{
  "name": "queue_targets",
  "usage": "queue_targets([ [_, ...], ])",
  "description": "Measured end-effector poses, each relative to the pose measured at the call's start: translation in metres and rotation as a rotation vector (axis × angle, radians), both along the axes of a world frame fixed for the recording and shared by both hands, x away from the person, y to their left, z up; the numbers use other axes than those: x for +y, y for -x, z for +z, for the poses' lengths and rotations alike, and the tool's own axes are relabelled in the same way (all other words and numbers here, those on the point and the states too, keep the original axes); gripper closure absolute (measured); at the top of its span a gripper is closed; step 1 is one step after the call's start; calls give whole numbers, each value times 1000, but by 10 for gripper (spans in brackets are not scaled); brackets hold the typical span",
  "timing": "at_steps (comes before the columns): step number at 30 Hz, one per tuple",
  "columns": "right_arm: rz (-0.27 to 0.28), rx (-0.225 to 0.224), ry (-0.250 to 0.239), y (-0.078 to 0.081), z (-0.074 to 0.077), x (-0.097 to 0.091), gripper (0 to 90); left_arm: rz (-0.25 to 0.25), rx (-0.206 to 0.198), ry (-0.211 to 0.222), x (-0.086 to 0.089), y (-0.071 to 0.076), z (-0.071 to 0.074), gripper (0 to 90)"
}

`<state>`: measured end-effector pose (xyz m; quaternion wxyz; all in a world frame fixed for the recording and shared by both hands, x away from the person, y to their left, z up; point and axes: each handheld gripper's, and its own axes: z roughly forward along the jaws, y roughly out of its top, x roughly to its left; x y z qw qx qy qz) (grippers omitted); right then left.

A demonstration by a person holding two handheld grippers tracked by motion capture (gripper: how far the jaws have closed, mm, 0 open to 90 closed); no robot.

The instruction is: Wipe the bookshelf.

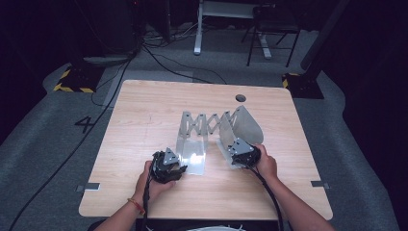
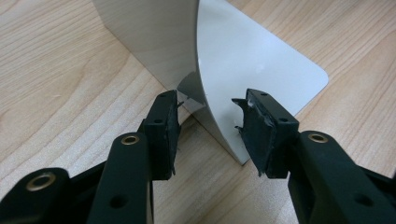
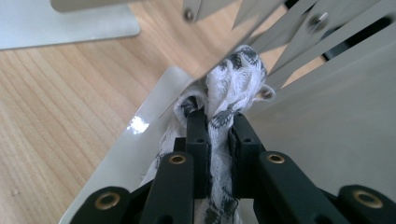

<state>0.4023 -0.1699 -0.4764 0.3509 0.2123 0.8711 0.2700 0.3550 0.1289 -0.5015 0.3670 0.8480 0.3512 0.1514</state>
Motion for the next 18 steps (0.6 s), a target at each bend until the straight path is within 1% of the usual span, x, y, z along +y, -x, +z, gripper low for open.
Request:
queue_targets([
  [1, -9, 41, -35, -1, -4, 0, 816, -1, 2, 0, 0, 0, 0, 561],
  [2, -11, 71, -43, -1, -7, 1, 815, 0, 2, 0, 0, 0, 0, 559],
  [4, -3, 59, -10, 1, -8, 3, 816, -1, 3, 1, 0, 0, 0, 558],
  [5, 0, 63, -6, 1, -7, 3, 816, -1, 3, 1, 0, 0, 0, 558],
  [8, 5, 104, -17, -1, -9, -1, 817, -2, 0, 0, 0, 0, 0, 558],
  [10, 29, 132, -21, 1, -8, -4, 817, -6, -3, -2, 0, 0, 0, 558],
  [12, 56, 154, -8, 4, -7, -4, 817, -4, 2, 1, 0, 0, 0, 558],
  [13, 85, 178, -4, 8, -5, -5, 817, -5, 3, 2, 0, 0, 0, 557],
  [15, 126, 205, 8, 13, -3, -5, 817, -6, -2, 2, 0, 0, 0, 557],
  [16, 148, 230, 7, 16, -2, -5, 816, -7, -2, 1, 0, 0, 0, 556],
  [17, 161, 251, 3, 19, -1, -5, 816, -5, -2, 2, 0, 0, 0, 556],
  [18, 163, 256, 9, 21, 0, -5, 816, -4, -2, -1, 0, 0, 0, 556],
])
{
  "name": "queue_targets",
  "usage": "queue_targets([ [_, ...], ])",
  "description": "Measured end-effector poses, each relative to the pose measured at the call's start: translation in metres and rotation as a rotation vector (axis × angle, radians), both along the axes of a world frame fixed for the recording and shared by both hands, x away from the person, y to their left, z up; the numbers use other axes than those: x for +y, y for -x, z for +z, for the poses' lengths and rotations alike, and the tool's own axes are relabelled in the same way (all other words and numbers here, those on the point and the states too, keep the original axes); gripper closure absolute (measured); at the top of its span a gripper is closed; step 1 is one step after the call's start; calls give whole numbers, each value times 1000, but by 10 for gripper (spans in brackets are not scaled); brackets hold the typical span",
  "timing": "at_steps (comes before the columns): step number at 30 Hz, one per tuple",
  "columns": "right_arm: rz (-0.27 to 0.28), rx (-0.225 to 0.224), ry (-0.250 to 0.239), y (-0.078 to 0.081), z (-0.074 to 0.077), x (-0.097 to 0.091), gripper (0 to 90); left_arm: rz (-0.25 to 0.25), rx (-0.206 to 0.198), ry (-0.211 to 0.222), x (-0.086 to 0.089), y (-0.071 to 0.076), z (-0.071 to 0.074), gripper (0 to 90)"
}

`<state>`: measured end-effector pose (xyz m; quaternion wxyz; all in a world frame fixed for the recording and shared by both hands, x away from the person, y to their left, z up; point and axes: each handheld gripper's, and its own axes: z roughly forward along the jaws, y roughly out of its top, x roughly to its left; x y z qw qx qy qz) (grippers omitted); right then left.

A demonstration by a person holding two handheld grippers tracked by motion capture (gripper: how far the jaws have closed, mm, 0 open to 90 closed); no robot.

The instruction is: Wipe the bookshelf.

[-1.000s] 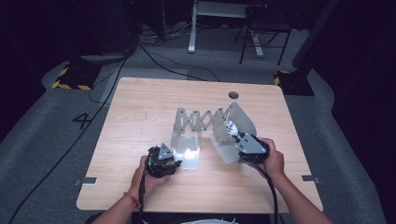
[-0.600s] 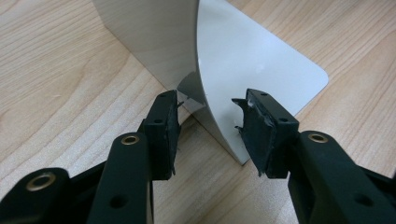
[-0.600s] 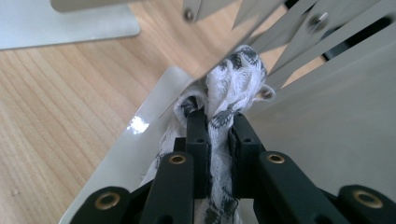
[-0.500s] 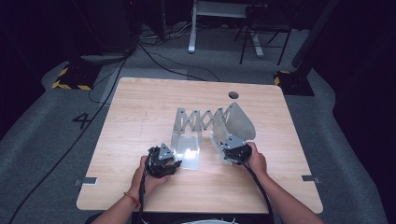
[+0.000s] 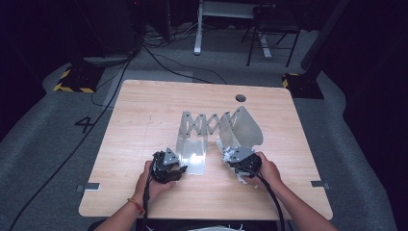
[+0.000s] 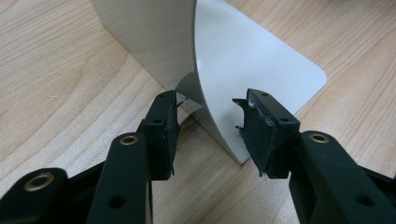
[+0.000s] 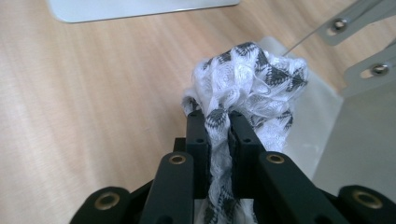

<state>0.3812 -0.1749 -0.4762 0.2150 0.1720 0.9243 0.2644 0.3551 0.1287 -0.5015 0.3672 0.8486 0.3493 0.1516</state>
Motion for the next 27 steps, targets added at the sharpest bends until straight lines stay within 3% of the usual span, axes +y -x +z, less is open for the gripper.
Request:
queue_targets([
  [3, -55, -5, -12, -1, 1, 0, 816, -4, 3, 3, 0, 0, 0, 553],
  [8, -163, -72, 6, -8, -1, -1, 817, -3, -1, -2, 0, 1, 0, 549],
  [12, -224, -93, 12, -15, -2, -5, 817, -8, -4, -6, 0, 1, 0, 548],
  [14, -245, -129, 11, -16, 1, -6, 817, -6, 0, -3, 0, 1, 0, 548],
  [19, -273, -207, -92, -17, 15, -8, 817, -8, -1, -3, 0, 0, 0, 546],
  [23, -262, -263, -189, -9, 33, -6, 817, -9, -4, -6, -1, 1, 0, 540],
  [27, -257, -335, -253, -1, 52, -7, 817, -8, -9, -8, -1, 1, 0, 539],
])
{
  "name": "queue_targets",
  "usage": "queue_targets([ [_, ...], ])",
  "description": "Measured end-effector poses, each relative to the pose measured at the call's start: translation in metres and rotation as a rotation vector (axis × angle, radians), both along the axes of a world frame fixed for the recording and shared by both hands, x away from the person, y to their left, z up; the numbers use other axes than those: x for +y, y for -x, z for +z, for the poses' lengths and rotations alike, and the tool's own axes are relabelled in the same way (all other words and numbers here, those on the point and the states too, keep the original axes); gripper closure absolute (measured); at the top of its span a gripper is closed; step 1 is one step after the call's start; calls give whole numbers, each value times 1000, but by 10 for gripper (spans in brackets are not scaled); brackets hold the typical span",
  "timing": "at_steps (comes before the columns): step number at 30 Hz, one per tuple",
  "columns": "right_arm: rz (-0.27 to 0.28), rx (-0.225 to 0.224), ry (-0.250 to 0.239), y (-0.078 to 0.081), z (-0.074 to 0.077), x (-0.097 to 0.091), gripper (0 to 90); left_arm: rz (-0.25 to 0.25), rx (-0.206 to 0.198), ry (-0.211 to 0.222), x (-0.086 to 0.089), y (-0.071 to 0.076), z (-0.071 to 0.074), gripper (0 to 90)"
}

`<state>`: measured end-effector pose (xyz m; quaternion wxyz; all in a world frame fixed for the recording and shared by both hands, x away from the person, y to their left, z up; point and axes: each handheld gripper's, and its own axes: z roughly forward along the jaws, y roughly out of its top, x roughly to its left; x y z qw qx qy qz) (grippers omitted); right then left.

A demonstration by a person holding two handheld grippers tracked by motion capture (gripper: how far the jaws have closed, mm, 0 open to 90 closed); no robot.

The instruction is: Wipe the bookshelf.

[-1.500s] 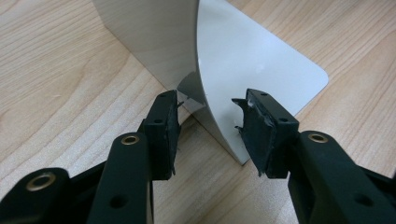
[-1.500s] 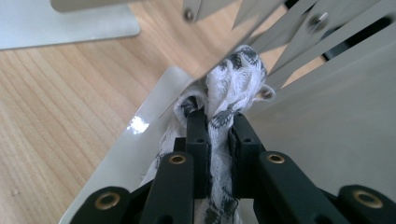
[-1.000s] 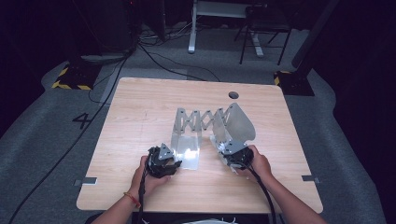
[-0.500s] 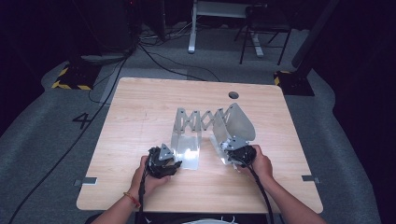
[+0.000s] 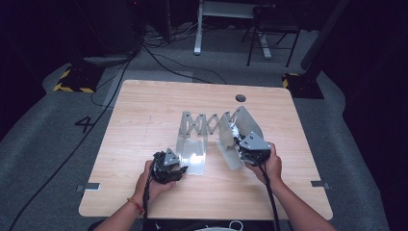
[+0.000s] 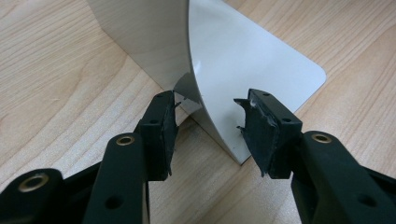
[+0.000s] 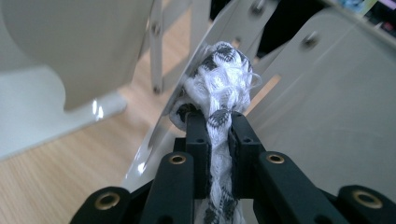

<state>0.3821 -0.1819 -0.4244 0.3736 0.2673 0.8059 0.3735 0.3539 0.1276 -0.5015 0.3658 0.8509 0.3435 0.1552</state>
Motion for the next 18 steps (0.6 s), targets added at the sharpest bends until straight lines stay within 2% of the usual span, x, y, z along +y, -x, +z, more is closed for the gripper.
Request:
queue_targets([
  [3, 17, -43, -62, 4, 16, -5, 816, 0, -1, -1, 0, 0, 0, 539],
  [5, 20, -52, -102, 6, 23, -7, 816, 0, 2, 1, 0, 0, 0, 539],
  [7, 21, -63, -93, 7, 24, -6, 816, 0, 3, 2, 0, 0, 0, 540],
  [10, 37, -35, -80, 5, 18, -3, 816, -1, 3, 2, 0, 0, 0, 539],
  [14, 61, 14, -64, 3, 1, 3, 815, -1, 3, 1, 0, 0, 0, 538],
  [18, 87, 67, -17, 3, -19, 11, 815, -1, 0, -1, 0, 0, 0, 538],
])
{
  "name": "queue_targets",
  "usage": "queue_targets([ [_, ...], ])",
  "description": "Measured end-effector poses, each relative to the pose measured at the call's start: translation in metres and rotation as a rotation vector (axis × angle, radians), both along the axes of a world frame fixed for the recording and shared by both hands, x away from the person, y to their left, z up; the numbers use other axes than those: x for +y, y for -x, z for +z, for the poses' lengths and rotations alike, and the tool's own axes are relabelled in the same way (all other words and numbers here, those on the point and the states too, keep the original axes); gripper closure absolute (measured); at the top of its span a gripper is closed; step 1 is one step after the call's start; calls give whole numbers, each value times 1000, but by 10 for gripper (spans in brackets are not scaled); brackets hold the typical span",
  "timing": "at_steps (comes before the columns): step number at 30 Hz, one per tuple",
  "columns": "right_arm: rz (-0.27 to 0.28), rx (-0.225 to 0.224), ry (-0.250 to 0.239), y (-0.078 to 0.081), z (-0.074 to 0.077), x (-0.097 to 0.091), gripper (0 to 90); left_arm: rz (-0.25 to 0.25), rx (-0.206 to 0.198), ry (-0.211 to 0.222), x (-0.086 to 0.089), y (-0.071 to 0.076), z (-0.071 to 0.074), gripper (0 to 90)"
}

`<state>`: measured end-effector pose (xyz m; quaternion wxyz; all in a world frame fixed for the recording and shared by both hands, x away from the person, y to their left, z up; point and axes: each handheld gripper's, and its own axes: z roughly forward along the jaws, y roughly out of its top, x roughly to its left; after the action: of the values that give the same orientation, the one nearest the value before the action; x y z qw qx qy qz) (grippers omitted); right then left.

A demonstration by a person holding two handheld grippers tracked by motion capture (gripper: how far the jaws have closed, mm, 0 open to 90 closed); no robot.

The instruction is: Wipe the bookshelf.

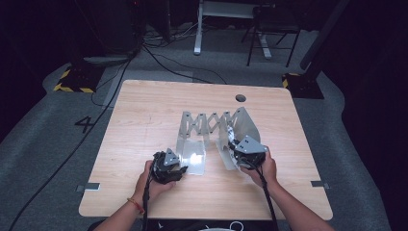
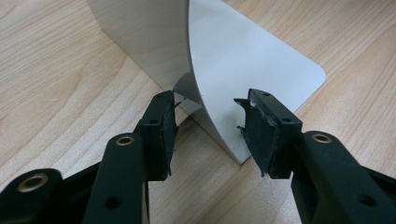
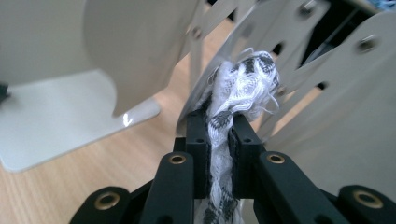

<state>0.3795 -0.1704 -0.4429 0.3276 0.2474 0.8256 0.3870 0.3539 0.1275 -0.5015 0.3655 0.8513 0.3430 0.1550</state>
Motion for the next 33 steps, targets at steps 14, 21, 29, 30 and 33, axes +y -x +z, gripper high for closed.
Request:
queue_targets([
  [14, 65, 170, 134, 4, -42, 8, 813, -3, 8, 5, 1, -1, 0, 535],
  [21, 124, 120, 106, 21, -33, 18, 814, -5, 6, 2, 1, -2, 0, 530],
  [29, 133, 1, -1, 30, 3, 21, 814, -5, 9, 4, 0, -1, 0, 530],
  [30, 133, -12, -17, 30, 9, 22, 814, -6, 5, 1, 1, -2, 0, 530],
  [33, 133, -52, -58, 26, 23, 25, 814, -5, 5, 2, 1, -2, 0, 529],
])
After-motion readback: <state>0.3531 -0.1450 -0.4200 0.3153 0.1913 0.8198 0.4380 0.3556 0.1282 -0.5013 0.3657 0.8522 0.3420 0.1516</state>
